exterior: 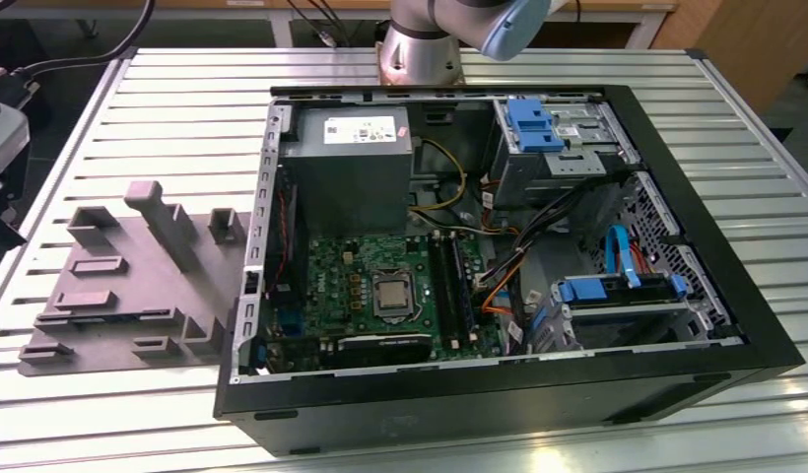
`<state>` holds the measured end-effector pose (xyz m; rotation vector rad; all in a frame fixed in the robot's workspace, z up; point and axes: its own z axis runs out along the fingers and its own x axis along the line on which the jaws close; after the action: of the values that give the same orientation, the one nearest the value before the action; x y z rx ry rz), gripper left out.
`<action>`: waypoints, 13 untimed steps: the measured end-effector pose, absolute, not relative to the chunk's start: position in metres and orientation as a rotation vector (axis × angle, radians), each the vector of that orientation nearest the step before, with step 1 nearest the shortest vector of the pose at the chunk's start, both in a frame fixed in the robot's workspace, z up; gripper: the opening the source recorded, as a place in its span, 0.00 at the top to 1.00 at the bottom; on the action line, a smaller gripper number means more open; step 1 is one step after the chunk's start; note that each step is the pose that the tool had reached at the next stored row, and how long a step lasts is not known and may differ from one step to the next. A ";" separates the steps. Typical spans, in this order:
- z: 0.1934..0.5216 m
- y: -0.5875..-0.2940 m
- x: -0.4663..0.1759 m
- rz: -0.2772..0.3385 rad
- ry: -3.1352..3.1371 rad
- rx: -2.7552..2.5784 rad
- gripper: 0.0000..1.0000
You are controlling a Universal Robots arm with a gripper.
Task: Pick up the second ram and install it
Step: 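Pick up the second ram and move it above second insertion slot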
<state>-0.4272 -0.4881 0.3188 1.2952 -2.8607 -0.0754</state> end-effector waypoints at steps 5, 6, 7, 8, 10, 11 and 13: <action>0.319 -0.488 -0.427 -0.075 -2.815 1.388 0.89; 0.319 -0.488 -0.427 -0.075 -2.805 1.407 0.89; 0.319 -0.488 -0.427 -0.075 -2.795 1.426 0.89; 0.319 -0.488 -0.427 -0.075 -2.785 1.444 0.89; 0.319 -0.488 -0.427 -0.075 -2.766 1.481 0.89; 0.319 -0.488 -0.427 -0.075 -2.756 1.499 0.89; 0.319 -0.488 -0.427 -0.075 -2.735 1.535 0.89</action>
<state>-0.4272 -0.4881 0.3188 1.5353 -2.7345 -0.0750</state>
